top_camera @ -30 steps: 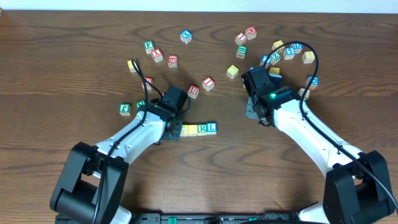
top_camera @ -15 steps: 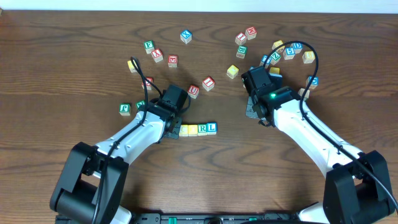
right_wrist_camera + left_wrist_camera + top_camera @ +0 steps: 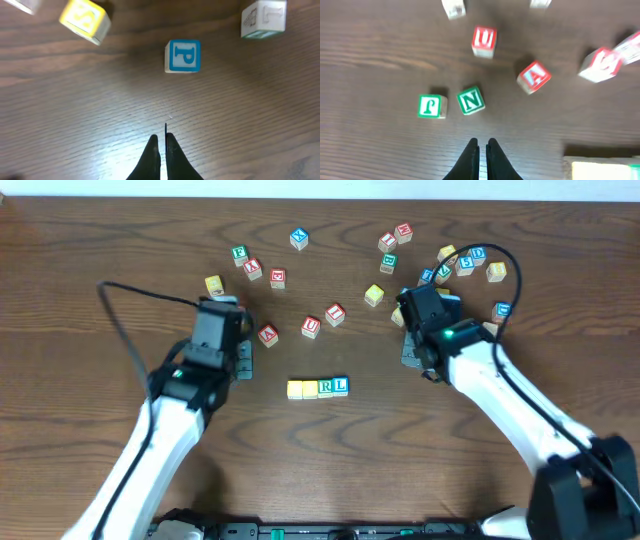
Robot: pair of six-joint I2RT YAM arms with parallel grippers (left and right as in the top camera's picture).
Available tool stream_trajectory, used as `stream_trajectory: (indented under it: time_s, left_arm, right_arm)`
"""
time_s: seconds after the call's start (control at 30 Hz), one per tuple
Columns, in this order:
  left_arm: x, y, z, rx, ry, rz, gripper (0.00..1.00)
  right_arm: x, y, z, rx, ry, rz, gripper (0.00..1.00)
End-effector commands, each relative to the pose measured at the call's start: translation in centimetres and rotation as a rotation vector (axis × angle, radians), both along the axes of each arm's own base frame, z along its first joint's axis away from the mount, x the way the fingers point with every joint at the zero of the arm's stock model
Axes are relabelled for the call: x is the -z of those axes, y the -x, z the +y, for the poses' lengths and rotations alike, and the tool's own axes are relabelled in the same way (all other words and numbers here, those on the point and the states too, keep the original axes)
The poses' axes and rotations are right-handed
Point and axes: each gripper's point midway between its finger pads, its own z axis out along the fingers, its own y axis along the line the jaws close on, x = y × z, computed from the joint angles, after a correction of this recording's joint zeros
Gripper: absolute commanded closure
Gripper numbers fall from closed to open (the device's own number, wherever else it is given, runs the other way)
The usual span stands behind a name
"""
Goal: Spell out CORL
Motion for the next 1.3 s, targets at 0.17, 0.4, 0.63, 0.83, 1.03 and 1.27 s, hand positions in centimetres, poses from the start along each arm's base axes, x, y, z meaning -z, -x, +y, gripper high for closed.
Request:
stream_trajectory:
  time_s: [0.17, 0.4, 0.63, 0.83, 1.03, 1.27]
  left_arm:
    - [-6.7, 2.5, 0.9, -0.035, 0.078, -0.187, 0.92]
    - [-9.4, 3.6, 1.2, -0.039, 0.109, -0.278, 0.43]
    - [-9.5, 3.7, 1.2, -0.039, 0.11, -0.283, 0.1]
    - [-9.5, 3.7, 1.2, -0.039, 0.11, -0.282, 0.09]
    - [-9.2, 3.6, 1.2, -0.039, 0.107, -0.273, 0.09]
    - [-8.6, 3.4, 1.1, -0.039, 0.1, -0.249, 0.08]
  right_arm:
    - [-15.1, 2.8, -0.5, -0.136, -0.121, -0.387, 0.93]
    - [-20.8, 7.7, -2.6, -0.133, -0.177, -0.556, 0.01]
    - [-21.5, 9.2, -3.2, -0.132, -0.183, -0.574, 0.01]
    - [-20.0, 10.1, -3.5, -0.133, -0.161, -0.504, 0.01]
    - [-19.7, 10.3, -3.6, -0.134, -0.154, -0.486, 0.01]
    - [-19.5, 10.3, -3.6, -0.134, -0.158, -0.481, 0.01]
